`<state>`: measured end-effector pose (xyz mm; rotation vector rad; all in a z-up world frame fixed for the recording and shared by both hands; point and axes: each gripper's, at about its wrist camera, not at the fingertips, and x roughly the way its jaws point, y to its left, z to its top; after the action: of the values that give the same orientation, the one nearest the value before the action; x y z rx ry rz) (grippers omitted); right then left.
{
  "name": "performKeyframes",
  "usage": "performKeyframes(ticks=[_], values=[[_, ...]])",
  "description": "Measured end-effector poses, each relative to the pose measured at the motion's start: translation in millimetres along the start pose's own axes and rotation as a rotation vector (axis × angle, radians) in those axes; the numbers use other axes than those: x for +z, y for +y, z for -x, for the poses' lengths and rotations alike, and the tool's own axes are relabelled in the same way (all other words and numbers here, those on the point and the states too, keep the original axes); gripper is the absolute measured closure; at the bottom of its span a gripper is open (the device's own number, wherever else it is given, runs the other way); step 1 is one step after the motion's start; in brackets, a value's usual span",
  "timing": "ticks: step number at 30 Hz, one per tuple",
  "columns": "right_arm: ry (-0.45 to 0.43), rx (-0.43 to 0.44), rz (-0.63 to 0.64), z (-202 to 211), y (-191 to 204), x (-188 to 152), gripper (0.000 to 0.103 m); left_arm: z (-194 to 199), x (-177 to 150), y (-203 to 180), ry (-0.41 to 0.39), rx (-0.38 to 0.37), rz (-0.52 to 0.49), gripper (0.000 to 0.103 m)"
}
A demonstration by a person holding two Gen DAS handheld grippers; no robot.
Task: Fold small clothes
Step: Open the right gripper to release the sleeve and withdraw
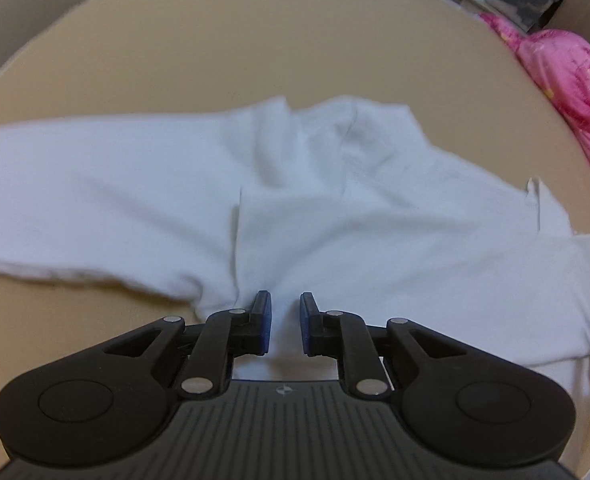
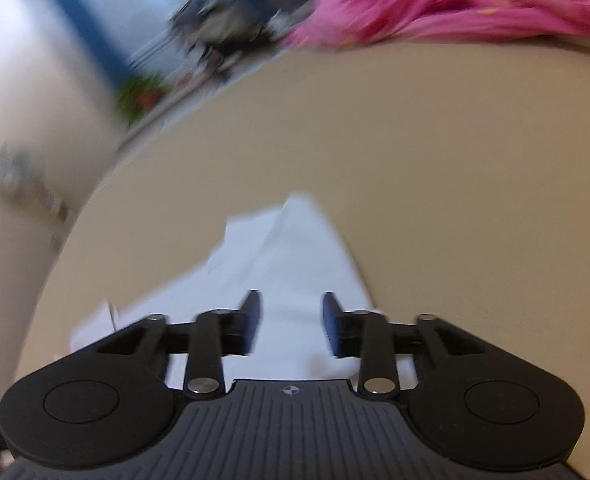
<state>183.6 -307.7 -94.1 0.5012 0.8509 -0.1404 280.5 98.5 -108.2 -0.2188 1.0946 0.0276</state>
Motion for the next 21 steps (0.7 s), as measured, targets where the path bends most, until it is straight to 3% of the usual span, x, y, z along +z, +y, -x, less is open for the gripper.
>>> performKeyframes(ticks=[1,2,4,7,12,14,19,21], values=[[0.04,-0.067,-0.028,-10,-9,0,0.081,3,-1,-1,-0.012,-0.001,-0.003,0.087],[0.045,-0.069,-0.077,-11,-20,0,0.095,8,-2,-2,-0.027,-0.005,-0.007,0.086],[0.035,-0.034,-0.132,-1,-29,3,0.095,21,-6,-2,-0.067,-0.017,-0.023,0.078],[0.008,-0.077,-0.03,25,-23,3,0.075,35,-13,1,-0.114,0.01,-0.049,0.075],[-0.065,-0.029,0.103,91,-26,9,0.074,79,-25,11,-0.2,0.054,-0.047,0.075],[-0.11,-0.002,0.181,122,-34,6,0.069,101,-32,16,-0.223,0.073,-0.048,0.074],[-0.229,0.064,0.351,184,-34,-5,0.058,147,-67,24,-0.271,0.096,-0.09,0.059],[-0.256,0.085,0.383,194,-36,-11,0.055,158,-80,26,-0.286,0.111,-0.125,0.058]])
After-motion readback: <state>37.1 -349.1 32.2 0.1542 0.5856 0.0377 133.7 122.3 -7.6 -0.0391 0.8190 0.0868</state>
